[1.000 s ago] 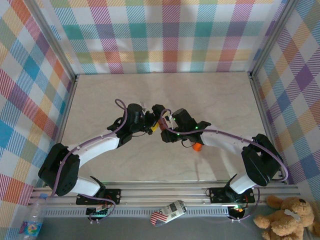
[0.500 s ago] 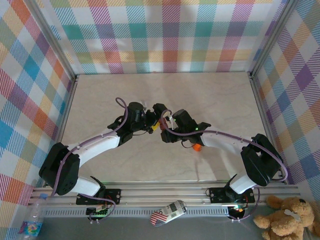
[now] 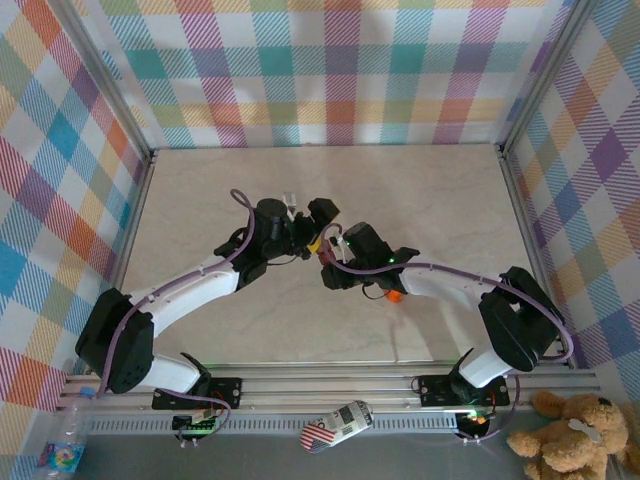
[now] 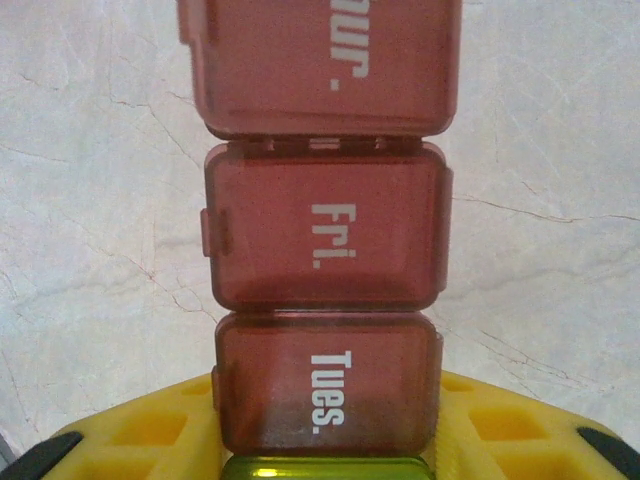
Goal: Sort the pills into containers
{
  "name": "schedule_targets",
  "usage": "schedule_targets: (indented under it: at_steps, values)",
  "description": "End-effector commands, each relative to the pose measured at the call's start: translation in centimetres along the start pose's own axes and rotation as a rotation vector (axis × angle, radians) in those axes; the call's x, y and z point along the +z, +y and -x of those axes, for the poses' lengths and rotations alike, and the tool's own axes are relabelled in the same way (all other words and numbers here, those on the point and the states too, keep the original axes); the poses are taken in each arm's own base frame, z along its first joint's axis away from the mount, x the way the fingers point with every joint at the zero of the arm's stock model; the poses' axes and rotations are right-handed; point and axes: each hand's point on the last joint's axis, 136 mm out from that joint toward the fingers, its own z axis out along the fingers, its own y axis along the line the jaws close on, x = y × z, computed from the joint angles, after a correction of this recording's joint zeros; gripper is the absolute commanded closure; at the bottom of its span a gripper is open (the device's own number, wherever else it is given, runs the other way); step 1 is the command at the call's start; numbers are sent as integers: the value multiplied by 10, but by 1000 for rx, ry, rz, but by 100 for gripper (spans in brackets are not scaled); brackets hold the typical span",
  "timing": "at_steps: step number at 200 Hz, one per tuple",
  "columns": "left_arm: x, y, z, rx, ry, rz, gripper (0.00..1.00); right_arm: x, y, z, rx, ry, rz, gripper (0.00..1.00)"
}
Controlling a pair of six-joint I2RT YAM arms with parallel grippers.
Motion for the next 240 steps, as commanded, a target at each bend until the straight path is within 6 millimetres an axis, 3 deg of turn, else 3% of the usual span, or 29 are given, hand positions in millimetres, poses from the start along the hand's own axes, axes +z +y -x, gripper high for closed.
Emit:
schedule_targets:
  at_steps: [1, 55, 89, 119, 173, 206, 240]
  values:
    - [-17, -6, 4, 42, -61, 17, 0, 5, -1, -11, -3, 30, 0, 57]
    - [-67, 51, 31, 109, -243, 249, 0, 11, -7, -22, -67, 79, -17, 55]
    - [-99, 103, 47, 80, -337, 416, 0, 27, -7, -28, -116, 149, -8, 53]
    - [-110, 140, 48, 32, -350, 476, 0, 45, -7, -35, -146, 202, -25, 52]
    - [-121, 160, 45, 73, -332, 561, 0, 60, -8, -54, -212, 274, -107, 44]
    - [-118, 158, 44, 75, -324, 549, 0, 55, -18, -61, -217, 293, -178, 30]
    - [-116, 154, 46, 95, -314, 553, 0, 45, -30, -67, -199, 301, -246, 27]
